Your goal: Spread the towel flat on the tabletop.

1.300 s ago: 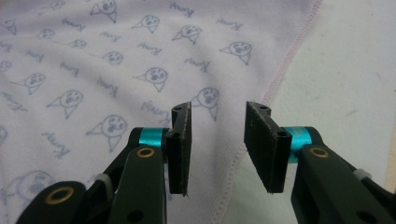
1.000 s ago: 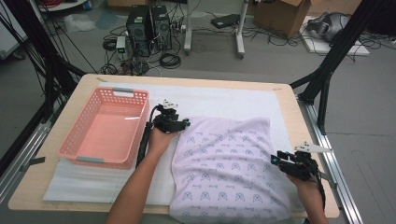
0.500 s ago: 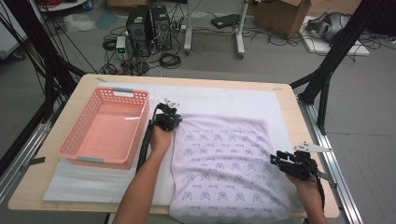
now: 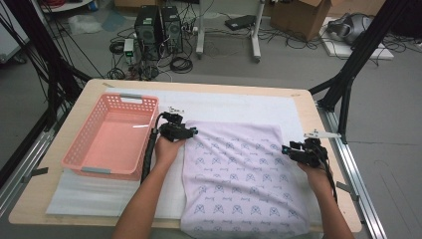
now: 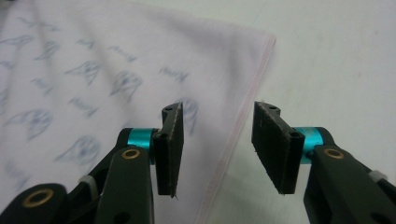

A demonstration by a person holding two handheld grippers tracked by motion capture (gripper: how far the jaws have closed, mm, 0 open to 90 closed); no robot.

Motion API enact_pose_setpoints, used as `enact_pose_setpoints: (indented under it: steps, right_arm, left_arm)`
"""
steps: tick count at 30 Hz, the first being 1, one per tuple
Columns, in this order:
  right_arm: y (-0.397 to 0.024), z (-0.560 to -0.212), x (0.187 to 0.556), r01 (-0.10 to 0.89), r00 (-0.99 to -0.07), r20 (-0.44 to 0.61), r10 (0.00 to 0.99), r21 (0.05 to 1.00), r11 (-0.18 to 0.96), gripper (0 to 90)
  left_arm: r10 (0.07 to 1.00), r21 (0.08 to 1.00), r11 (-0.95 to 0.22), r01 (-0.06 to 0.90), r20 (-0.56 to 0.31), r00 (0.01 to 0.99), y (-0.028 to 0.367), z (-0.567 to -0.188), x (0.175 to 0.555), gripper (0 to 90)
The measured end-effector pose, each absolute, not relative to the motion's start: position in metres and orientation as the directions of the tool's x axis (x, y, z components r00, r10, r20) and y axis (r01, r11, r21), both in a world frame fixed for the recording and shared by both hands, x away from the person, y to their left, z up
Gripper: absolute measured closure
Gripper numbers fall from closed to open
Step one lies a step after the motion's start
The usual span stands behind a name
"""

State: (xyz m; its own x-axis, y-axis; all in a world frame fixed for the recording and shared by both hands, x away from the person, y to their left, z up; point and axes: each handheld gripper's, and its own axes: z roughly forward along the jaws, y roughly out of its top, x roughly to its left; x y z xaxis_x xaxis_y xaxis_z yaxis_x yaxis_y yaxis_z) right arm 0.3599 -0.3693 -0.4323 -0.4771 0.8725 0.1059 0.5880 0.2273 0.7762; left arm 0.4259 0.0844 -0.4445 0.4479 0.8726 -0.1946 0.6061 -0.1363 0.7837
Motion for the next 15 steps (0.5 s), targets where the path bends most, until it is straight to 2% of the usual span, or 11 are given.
enact_pose_setpoints:
  steps: [4,11,15]
  right_arm:
    - [-0.361,-0.433,0.395,0.586,-0.479,0.085,0.874,0.772,0.247,51.9]
    - [-0.349,-0.432,0.447,0.615,-0.415,0.118,0.902,0.767,0.182,54.1]
    - [-0.336,-0.434,0.465,0.636,-0.451,0.097,0.887,0.732,0.243,56.0]
  left_arm:
    - [0.865,0.786,-0.136,0.603,-0.203,0.46,0.087,-0.451,0.419,47.5]
    - [0.864,0.788,-0.137,0.6,-0.201,0.462,0.087,-0.452,0.415,47.4]
    - [0.868,0.79,-0.173,0.589,-0.16,0.47,0.084,-0.451,0.414,47.6]
